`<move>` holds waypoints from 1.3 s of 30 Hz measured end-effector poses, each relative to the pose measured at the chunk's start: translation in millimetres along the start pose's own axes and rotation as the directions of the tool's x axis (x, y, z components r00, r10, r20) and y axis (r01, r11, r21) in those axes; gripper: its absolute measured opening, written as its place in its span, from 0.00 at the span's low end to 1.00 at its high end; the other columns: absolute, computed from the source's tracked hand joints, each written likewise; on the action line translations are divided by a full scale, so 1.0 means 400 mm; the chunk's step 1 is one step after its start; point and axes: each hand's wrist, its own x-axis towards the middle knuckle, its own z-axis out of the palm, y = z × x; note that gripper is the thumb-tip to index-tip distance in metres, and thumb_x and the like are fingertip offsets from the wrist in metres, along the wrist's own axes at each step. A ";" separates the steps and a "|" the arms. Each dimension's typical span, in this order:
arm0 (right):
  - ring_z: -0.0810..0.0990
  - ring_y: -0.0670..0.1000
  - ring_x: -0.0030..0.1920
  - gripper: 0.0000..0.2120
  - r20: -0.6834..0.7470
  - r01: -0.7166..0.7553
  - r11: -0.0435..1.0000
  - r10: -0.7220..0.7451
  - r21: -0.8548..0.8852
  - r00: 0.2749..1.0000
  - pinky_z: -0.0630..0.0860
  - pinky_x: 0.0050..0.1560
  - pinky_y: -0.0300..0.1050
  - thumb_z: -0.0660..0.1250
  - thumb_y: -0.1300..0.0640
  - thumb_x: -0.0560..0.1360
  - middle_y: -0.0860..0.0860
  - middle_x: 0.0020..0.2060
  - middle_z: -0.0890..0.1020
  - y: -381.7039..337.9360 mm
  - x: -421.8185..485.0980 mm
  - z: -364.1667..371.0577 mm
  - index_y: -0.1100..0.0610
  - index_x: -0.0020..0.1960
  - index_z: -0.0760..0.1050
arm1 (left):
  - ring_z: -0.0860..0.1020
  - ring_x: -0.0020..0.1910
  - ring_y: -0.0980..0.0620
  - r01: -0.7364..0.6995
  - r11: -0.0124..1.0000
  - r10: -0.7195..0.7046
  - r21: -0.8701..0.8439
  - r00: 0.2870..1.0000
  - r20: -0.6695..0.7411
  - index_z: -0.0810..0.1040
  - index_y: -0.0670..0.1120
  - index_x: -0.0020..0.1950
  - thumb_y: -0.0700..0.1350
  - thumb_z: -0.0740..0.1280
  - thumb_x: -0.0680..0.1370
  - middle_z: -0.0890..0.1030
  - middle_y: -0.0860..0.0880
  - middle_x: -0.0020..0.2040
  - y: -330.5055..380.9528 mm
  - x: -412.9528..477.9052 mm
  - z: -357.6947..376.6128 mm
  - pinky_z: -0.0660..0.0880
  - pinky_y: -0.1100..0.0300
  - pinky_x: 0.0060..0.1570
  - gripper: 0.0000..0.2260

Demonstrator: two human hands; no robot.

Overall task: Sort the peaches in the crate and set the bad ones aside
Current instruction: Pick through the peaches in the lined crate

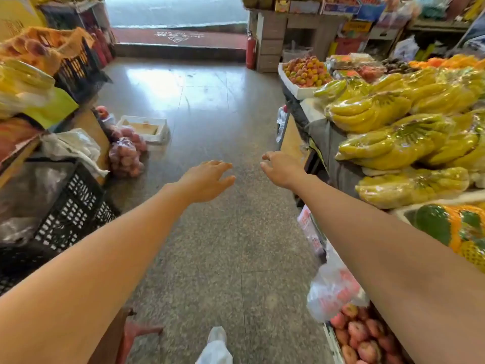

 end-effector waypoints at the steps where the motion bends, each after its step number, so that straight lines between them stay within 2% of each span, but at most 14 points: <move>1: 0.72 0.60 0.66 0.21 0.010 0.001 1.000 -0.002 0.010 1.000 0.71 0.64 0.56 0.54 0.50 0.83 0.60 0.68 0.72 -0.010 0.037 -0.003 0.61 0.71 0.67 | 0.61 0.74 0.46 0.006 1.000 -0.005 -0.008 1.000 0.003 0.58 0.50 0.77 0.57 0.54 0.82 0.62 0.48 0.76 -0.020 0.027 -0.013 0.62 0.48 0.70 0.25; 6: 0.72 0.60 0.66 0.21 0.031 -0.023 1.000 0.023 0.003 0.999 0.70 0.65 0.56 0.54 0.50 0.82 0.59 0.68 0.72 -0.049 0.248 -0.036 0.60 0.71 0.67 | 0.62 0.73 0.45 0.022 1.000 -0.022 0.003 0.999 0.043 0.59 0.49 0.77 0.57 0.54 0.82 0.62 0.47 0.76 -0.143 0.200 -0.087 0.63 0.47 0.70 0.25; 15: 0.71 0.58 0.67 0.21 -0.003 0.007 1.000 -0.007 -0.013 1.000 0.68 0.67 0.55 0.54 0.50 0.82 0.57 0.68 0.73 -0.058 0.634 -0.099 0.59 0.72 0.67 | 0.63 0.73 0.45 0.035 0.999 -0.035 -0.008 0.999 0.034 0.59 0.49 0.76 0.57 0.54 0.81 0.63 0.47 0.75 -0.300 0.532 -0.188 0.64 0.48 0.69 0.25; 29: 0.72 0.60 0.66 0.21 0.097 0.056 0.997 -0.051 -0.055 0.994 0.70 0.64 0.54 0.53 0.50 0.83 0.58 0.68 0.73 0.033 1.430 -0.168 0.59 0.72 0.66 | 0.60 0.74 0.46 0.154 0.988 -0.154 -0.010 0.987 0.035 0.58 0.50 0.77 0.58 0.53 0.82 0.60 0.48 0.77 -0.577 1.194 -0.394 0.60 0.50 0.71 0.25; 34: 0.72 0.59 0.66 0.21 0.114 0.056 0.996 -0.048 -0.066 0.992 0.70 0.65 0.54 0.53 0.50 0.83 0.58 0.68 0.72 0.031 1.729 -0.194 0.59 0.71 0.67 | 0.60 0.75 0.45 0.161 0.987 -0.160 -0.009 0.986 0.055 0.57 0.51 0.77 0.57 0.53 0.82 0.59 0.48 0.77 -0.733 1.426 -0.476 0.59 0.50 0.72 0.25; 39: 0.71 0.58 0.68 0.21 0.065 0.043 0.998 -0.039 -0.056 0.997 0.68 0.67 0.54 0.54 0.50 0.82 0.57 0.69 0.72 0.004 2.043 -0.207 0.58 0.71 0.67 | 0.62 0.73 0.46 0.135 0.991 -0.134 -0.011 0.990 0.042 0.58 0.50 0.77 0.57 0.53 0.82 0.60 0.48 0.77 -0.917 1.660 -0.566 0.61 0.50 0.70 0.25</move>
